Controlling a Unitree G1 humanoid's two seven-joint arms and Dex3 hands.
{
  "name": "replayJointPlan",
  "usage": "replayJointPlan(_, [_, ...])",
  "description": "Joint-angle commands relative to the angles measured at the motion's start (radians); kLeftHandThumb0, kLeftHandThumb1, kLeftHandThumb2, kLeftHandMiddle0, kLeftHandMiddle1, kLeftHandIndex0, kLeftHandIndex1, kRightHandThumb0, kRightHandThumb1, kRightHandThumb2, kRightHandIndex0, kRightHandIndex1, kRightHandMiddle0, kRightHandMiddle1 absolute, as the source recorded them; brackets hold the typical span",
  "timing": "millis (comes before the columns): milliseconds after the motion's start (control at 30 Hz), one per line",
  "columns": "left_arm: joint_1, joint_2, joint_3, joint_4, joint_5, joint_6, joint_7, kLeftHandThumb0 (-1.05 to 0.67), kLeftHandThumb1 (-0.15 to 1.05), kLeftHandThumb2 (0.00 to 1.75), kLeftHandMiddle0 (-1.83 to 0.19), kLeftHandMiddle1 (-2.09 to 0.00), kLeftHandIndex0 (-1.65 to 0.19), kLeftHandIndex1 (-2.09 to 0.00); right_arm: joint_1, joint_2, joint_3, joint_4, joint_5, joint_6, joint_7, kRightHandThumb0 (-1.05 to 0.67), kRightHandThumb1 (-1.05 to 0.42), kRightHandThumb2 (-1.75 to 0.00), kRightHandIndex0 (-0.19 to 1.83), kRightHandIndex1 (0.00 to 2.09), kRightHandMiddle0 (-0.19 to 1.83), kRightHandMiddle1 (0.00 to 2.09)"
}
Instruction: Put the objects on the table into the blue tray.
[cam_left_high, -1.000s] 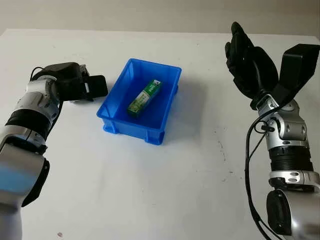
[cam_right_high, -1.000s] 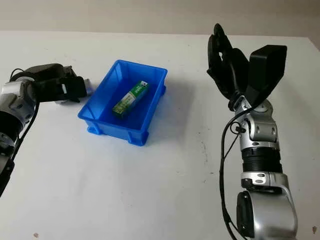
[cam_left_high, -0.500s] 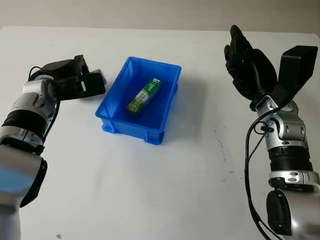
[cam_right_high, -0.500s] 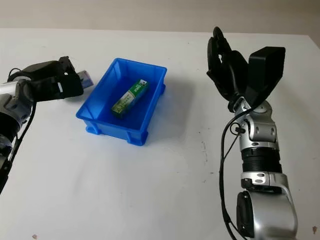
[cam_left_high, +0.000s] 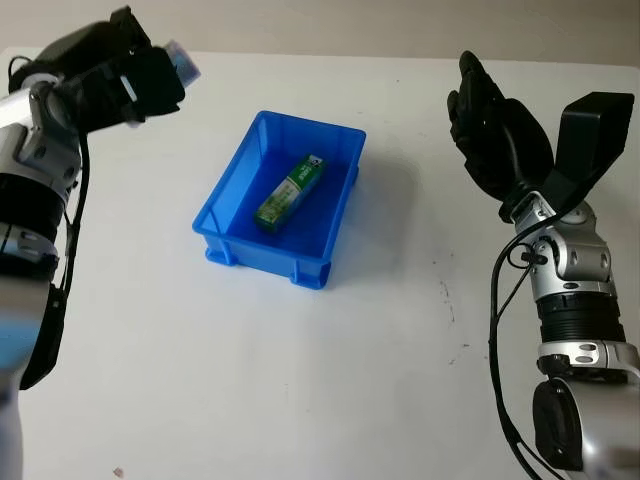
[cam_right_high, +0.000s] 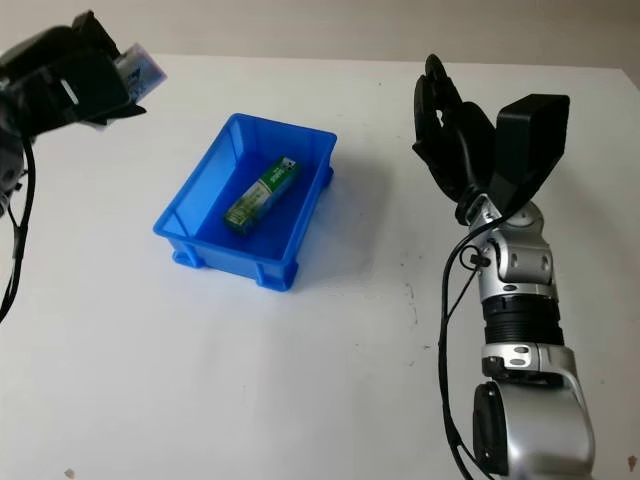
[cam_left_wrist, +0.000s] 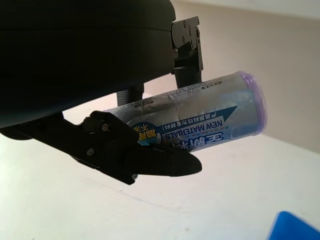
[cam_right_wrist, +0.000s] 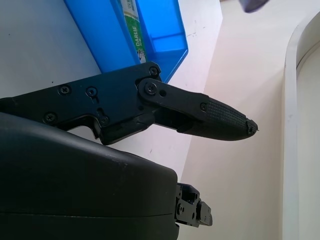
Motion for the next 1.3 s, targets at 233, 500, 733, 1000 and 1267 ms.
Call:
replayJointPlan(233, [0.050, 0.007, 0.093, -0.365, -0.099, 0.086, -0.154, -0.38, 1.05, 0.51, -0.74, -2.09, -0.40, -2.09, -0.014, 0.006, -0.005, 0.008, 0.006, -0.011, 0.010, -0.75, -1.05, -0.70, -0.19, 0.00, -0.19, 0.00])
replayJointPlan(500, [0.091, -0.039, 0.087, -0.557, -0.184, 0.171, -0.320, -0.38, 1.05, 0.50, -0.76, -2.09, -0.55, -2.09, -0.019, 0.001, -0.001, 0.004, 0.003, -0.007, 0.022, -0.75, -1.05, -0.71, -0.19, 0.00, -0.19, 0.00])
replayJointPlan(733, [0.096, -0.089, 0.032, -0.546, -0.190, 0.190, -0.416, -0.45, 1.05, 0.51, -0.93, -2.09, -0.62, -2.09, -0.015, 0.011, -0.004, -0.001, 0.009, -0.003, 0.020, -0.74, -1.05, -0.71, -0.19, 0.00, -0.19, 0.00])
replayJointPlan(1000, [0.114, -0.157, -0.015, -0.523, -0.191, 0.201, -0.453, -0.42, 1.05, 0.52, -1.12, -2.09, -0.79, -2.09, -0.006, 0.013, -0.001, -0.012, 0.005, -0.003, 0.009, -0.74, -1.05, -0.71, -0.19, 0.00, -0.19, 0.00])
replayJointPlan(1267, [0.131, -0.179, -0.074, -0.444, -0.157, 0.145, -0.472, -0.39, 1.05, 0.54, -1.16, -2.09, -0.74, -2.09, 0.007, 0.008, -0.004, -0.018, 0.008, -0.006, 0.018, -0.73, -1.05, -0.72, -0.19, 0.00, -0.19, 0.00])
